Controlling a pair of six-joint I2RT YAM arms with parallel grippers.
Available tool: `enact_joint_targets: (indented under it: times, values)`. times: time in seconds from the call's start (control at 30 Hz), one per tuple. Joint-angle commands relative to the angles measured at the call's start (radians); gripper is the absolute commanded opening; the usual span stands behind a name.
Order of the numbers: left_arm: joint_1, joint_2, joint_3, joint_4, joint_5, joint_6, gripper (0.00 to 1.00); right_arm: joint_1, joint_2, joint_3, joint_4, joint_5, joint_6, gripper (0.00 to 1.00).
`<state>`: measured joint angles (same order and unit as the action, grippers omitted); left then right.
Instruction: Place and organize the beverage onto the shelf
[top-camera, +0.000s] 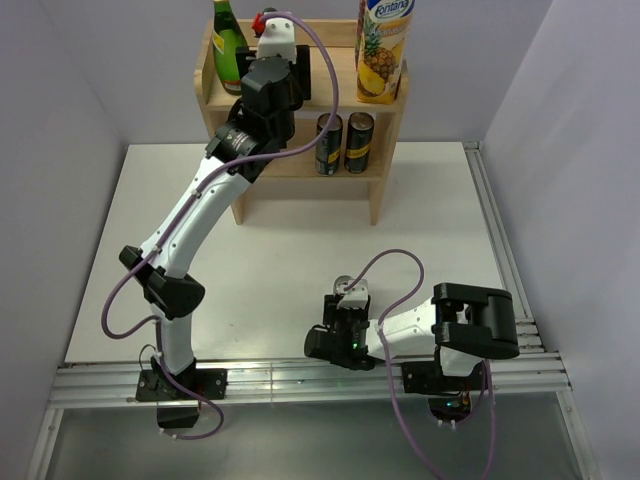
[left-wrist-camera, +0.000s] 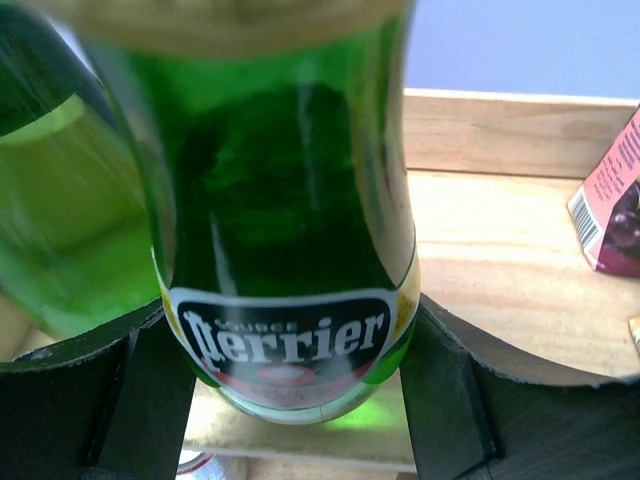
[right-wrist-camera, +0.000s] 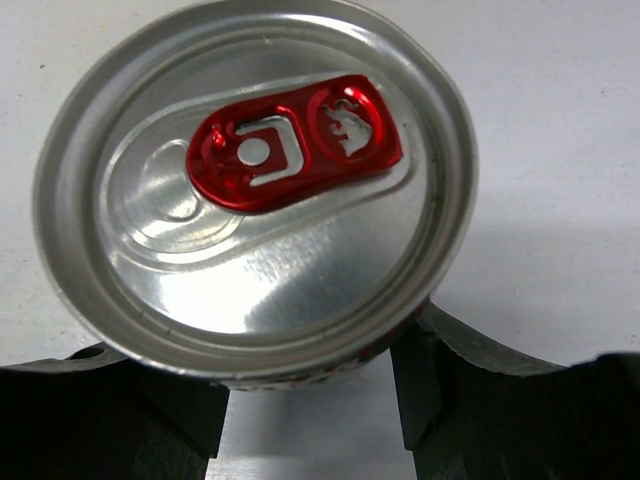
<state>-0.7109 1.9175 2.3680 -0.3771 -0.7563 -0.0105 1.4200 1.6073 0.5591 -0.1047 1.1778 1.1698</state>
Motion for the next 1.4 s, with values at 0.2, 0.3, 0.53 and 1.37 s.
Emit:
enact_joint_targets:
  times: [0.2, 0.3, 0.53, 1.37]
  values:
    - [0.024, -0.012, 0.048, 0.103, 0.043, -0.065, 0.03, 0.02, 0.063, -0.027, -0.02, -0.262, 0.093, 0.0]
    - [0.025, -0.011, 0.037, 0.112, 0.038, -0.062, 0.09, 0.022, 0.068, -0.025, -0.018, -0.264, 0.094, 0.0]
    - [0.028, 0.002, 0.027, 0.121, 0.035, -0.048, 0.25, 0.02, 0.077, -0.024, -0.01, -0.267, 0.09, 0.0]
    - [0.037, 0.026, -0.021, 0.147, 0.035, -0.043, 0.83, 0.02, 0.092, -0.036, 0.008, -0.271, 0.1, 0.0]
